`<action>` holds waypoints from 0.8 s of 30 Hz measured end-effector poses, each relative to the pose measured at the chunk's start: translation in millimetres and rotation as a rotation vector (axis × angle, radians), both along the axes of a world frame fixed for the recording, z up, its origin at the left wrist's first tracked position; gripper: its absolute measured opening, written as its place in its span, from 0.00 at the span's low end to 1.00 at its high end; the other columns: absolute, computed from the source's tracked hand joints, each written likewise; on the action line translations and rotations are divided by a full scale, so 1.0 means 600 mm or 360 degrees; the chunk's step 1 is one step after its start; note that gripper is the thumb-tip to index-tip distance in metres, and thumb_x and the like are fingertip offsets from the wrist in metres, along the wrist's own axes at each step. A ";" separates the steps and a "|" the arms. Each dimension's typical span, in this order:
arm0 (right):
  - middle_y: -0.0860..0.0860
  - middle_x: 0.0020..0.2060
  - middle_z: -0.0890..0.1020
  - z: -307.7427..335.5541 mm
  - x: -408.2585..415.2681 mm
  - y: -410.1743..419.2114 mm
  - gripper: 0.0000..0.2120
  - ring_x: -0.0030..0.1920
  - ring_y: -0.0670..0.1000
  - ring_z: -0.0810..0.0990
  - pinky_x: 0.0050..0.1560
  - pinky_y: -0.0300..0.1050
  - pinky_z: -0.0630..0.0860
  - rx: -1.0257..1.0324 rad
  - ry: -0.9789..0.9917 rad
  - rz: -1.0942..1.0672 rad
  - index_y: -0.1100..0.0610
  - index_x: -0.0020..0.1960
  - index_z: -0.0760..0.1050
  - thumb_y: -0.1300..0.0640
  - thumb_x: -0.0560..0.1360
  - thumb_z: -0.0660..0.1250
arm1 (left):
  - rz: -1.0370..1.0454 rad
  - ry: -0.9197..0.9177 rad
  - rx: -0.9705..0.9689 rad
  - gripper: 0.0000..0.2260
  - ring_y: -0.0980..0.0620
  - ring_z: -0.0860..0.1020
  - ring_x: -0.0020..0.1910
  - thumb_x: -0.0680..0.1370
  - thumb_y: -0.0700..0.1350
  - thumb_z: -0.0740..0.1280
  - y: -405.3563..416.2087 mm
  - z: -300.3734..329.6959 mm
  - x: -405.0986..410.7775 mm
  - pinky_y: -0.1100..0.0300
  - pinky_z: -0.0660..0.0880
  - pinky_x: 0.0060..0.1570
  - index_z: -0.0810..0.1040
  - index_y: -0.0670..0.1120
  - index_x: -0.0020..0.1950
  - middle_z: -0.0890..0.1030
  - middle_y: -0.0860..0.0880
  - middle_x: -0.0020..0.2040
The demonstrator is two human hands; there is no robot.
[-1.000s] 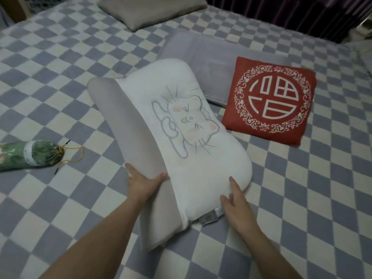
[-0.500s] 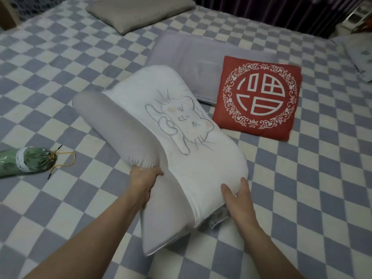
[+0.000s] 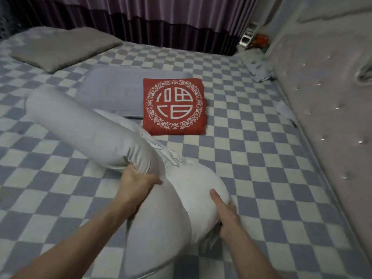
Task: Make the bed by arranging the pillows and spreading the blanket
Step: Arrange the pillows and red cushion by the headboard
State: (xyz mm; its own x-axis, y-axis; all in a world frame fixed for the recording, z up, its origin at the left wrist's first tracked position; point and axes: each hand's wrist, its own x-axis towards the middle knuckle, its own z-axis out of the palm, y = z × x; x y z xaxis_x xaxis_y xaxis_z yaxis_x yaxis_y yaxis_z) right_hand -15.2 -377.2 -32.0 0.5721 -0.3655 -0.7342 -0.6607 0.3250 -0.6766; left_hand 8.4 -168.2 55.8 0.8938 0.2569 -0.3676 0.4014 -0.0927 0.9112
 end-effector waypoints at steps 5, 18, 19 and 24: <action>0.57 0.65 0.72 0.011 -0.091 -0.156 0.54 0.60 0.60 0.73 0.61 0.61 0.72 -0.0016 -0.0080 -0.0404 0.56 0.73 0.59 0.42 0.55 0.79 | -0.0392 -0.0051 0.0062 0.21 0.52 0.77 0.43 0.64 0.35 0.73 -0.169 0.024 -0.021 0.59 0.72 0.41 0.74 0.43 0.54 0.79 0.49 0.45; 0.56 0.65 0.73 -0.004 -0.319 -0.470 0.54 0.61 0.57 0.76 0.58 0.53 0.77 -0.0528 -0.0420 -0.1086 0.53 0.72 0.61 0.52 0.51 0.82 | -0.1116 -0.0194 -0.0069 0.20 0.57 0.78 0.47 0.67 0.41 0.73 -0.526 0.003 -0.089 0.66 0.72 0.41 0.71 0.52 0.54 0.78 0.57 0.48; 0.56 0.67 0.72 -0.023 -0.327 -0.488 0.53 0.62 0.57 0.75 0.53 0.46 0.77 -0.0455 -0.0388 -0.1035 0.51 0.73 0.59 0.54 0.54 0.82 | -0.1090 -0.0134 -0.0007 0.20 0.55 0.77 0.47 0.70 0.43 0.73 -0.536 -0.020 -0.088 0.63 0.72 0.44 0.68 0.52 0.56 0.77 0.56 0.49; 0.55 0.60 0.73 -0.044 -0.347 -0.555 0.31 0.52 0.52 0.71 0.46 0.44 0.68 -0.0104 -0.0228 -0.0818 0.58 0.73 0.59 0.71 0.73 0.66 | -0.1006 0.0450 0.0338 0.24 0.41 0.76 0.52 0.76 0.46 0.67 -0.552 -0.128 -0.096 0.47 0.73 0.55 0.64 0.40 0.67 0.75 0.38 0.57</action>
